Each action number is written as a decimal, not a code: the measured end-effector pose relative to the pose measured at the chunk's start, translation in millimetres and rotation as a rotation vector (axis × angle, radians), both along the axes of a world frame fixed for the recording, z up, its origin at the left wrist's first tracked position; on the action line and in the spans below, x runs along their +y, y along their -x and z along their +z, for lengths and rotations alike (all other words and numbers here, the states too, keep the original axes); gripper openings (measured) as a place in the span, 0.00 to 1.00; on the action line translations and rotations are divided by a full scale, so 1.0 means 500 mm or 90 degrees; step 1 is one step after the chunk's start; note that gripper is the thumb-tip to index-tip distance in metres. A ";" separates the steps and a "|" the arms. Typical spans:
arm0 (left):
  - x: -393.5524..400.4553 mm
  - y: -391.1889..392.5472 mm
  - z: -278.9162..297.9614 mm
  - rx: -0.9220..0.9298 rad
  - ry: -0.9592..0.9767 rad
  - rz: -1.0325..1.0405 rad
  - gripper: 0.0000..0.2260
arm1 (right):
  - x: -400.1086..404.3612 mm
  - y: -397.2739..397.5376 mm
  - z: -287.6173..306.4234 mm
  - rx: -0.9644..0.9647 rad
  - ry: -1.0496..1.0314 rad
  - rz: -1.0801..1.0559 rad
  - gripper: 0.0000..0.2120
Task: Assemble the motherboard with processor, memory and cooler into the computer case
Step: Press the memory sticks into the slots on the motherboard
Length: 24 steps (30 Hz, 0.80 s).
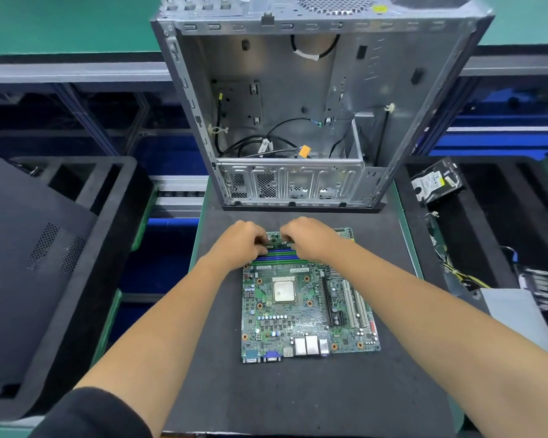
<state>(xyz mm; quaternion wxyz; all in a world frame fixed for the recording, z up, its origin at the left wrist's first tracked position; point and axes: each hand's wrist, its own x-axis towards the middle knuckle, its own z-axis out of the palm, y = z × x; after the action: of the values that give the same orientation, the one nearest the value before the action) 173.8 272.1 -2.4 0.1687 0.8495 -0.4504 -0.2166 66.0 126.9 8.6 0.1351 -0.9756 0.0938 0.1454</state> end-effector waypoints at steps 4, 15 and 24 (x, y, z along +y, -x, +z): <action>0.001 0.003 0.002 -0.040 -0.006 -0.010 0.06 | -0.003 0.000 0.003 -0.012 -0.001 -0.002 0.06; -0.002 0.008 -0.004 -0.064 -0.032 -0.013 0.06 | -0.011 0.013 0.000 -0.015 -0.037 0.001 0.06; 0.001 0.019 -0.005 -0.133 -0.028 -0.010 0.07 | -0.080 0.047 0.039 -0.002 -0.125 -0.070 0.07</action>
<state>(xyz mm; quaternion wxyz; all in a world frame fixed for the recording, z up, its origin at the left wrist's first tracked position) 164.1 272.6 -4.8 0.1002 0.8677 -0.4670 -0.1378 42.3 86.9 28.2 0.2376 -0.9514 0.1322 0.1444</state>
